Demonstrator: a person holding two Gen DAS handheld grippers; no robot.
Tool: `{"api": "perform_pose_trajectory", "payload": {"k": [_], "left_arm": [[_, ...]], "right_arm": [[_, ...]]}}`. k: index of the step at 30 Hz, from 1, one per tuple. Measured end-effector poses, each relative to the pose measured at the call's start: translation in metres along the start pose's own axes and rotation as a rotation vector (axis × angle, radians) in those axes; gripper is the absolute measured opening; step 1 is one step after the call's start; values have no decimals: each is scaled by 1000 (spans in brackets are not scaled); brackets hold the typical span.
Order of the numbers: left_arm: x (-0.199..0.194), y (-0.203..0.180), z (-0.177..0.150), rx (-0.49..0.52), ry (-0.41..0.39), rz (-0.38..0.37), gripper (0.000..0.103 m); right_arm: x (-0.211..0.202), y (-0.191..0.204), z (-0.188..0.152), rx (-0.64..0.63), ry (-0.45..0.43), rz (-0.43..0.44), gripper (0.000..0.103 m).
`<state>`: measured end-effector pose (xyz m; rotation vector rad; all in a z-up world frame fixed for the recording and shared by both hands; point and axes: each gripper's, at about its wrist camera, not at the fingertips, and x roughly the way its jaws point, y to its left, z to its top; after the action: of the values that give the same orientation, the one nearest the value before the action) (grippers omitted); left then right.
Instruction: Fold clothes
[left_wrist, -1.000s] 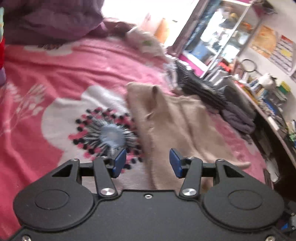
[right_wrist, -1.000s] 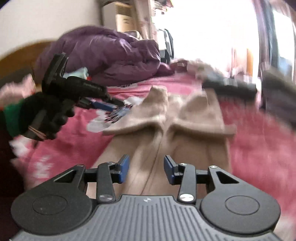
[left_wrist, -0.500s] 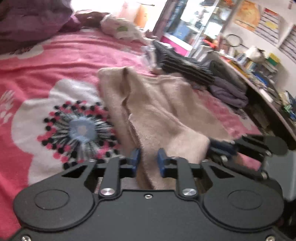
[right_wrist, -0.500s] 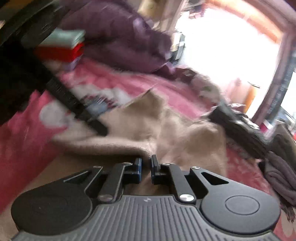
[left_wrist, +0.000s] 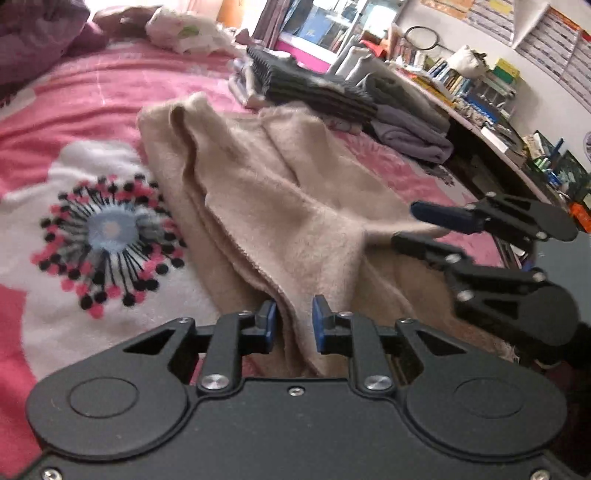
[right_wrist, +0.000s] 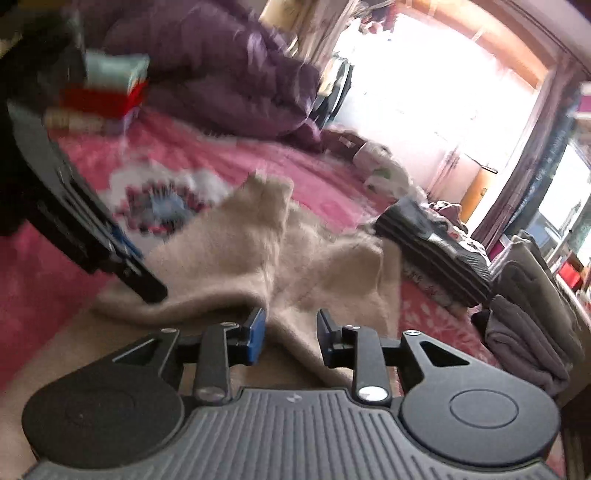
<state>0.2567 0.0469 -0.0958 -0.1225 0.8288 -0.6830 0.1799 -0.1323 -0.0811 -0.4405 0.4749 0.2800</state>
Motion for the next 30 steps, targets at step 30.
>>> {"api": "perform_pose_trajectory", "payload": {"k": [30], "left_arm": [[99,53,81,30,-208,181,18]], "right_arm": [[41,30,-28,2,23,212,24]]}}
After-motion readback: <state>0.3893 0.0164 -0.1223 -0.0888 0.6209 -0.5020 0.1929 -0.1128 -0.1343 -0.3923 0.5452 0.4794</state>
